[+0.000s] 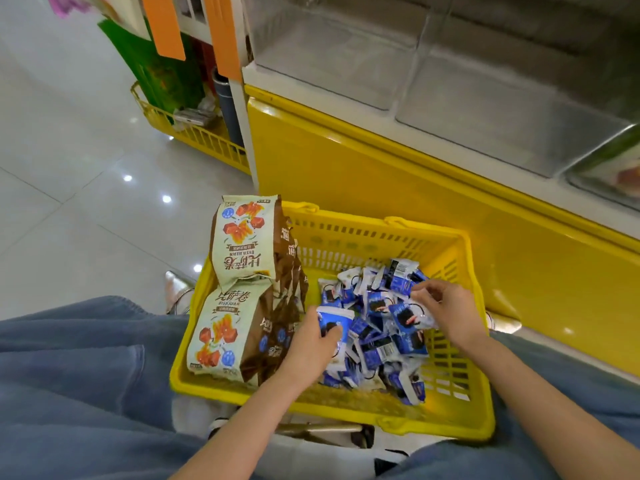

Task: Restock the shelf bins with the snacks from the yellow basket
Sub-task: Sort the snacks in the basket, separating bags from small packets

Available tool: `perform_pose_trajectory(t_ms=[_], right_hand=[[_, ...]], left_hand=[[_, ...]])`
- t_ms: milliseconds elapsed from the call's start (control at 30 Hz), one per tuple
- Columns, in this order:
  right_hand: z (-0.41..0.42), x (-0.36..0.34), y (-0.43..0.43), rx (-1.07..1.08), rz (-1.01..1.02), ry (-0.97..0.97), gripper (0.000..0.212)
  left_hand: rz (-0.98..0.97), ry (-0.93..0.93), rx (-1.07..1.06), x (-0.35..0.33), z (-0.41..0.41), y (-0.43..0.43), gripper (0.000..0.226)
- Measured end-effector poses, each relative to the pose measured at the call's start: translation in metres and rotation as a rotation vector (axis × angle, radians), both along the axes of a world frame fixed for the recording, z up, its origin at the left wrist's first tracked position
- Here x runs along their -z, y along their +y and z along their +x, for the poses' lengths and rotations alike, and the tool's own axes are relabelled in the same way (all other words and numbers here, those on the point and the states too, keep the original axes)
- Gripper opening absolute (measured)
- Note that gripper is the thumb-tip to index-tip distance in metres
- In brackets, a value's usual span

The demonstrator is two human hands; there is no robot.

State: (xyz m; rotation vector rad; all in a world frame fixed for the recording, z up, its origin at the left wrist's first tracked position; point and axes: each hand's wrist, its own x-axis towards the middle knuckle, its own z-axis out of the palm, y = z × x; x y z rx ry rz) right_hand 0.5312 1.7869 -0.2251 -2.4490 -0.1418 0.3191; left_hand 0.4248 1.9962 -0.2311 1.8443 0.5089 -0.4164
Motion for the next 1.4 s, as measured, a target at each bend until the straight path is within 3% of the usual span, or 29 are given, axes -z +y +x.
perform_pose_trajectory(t_ms=[67, 133, 267, 400, 500, 667, 800, 1000, 1233, 1333, 1400], right_hand=[[0.008, 0.013, -0.010, 0.043, -0.172, 0.069, 0.014], [0.008, 0.022, -0.011, 0.017, -0.288, 0.071, 0.031], [-0.015, 0.028, 0.017, -0.113, -0.040, 0.110, 0.046], [-0.022, 0.045, 0.024, -0.231, -0.062, 0.290, 0.045], [-0.002, 0.051, 0.016, -0.166, -0.023, 0.390, 0.032], [0.024, 0.056, 0.005, -0.088, -0.336, 0.044, 0.032], [0.035, 0.075, 0.001, -0.196, -0.488, 0.095, 0.044], [0.033, 0.092, 0.009, -0.140, -0.519, 0.112, 0.047], [0.029, 0.088, 0.008, -0.115, -0.508, 0.139, 0.047], [0.021, 0.077, 0.011, -0.121, -0.479, 0.038, 0.047], [0.010, 0.068, 0.015, -0.221, -0.443, -0.061, 0.044]], left_hand=[[-0.081, 0.083, -0.079, 0.005, 0.012, -0.008, 0.020], [-0.101, 0.094, -0.075, 0.010, 0.028, -0.021, 0.012], [-0.232, 0.112, 0.086, 0.017, 0.053, -0.057, 0.037], [-0.319, 0.064, 0.061, 0.040, 0.057, -0.062, 0.024], [-0.315, 0.040, -0.021, 0.061, 0.064, -0.056, 0.014], [0.024, 0.055, -0.171, 0.104, 0.082, -0.035, 0.026], [0.138, 0.256, -0.083, 0.145, 0.097, -0.020, 0.047], [0.254, 0.437, -0.091, 0.174, 0.114, -0.018, 0.058], [-0.111, 0.326, -0.176, 0.164, 0.109, -0.026, 0.052], [0.093, 0.288, -0.038, 0.158, 0.089, -0.025, 0.050], [0.275, 0.371, 0.034, 0.154, 0.073, -0.029, 0.050]])
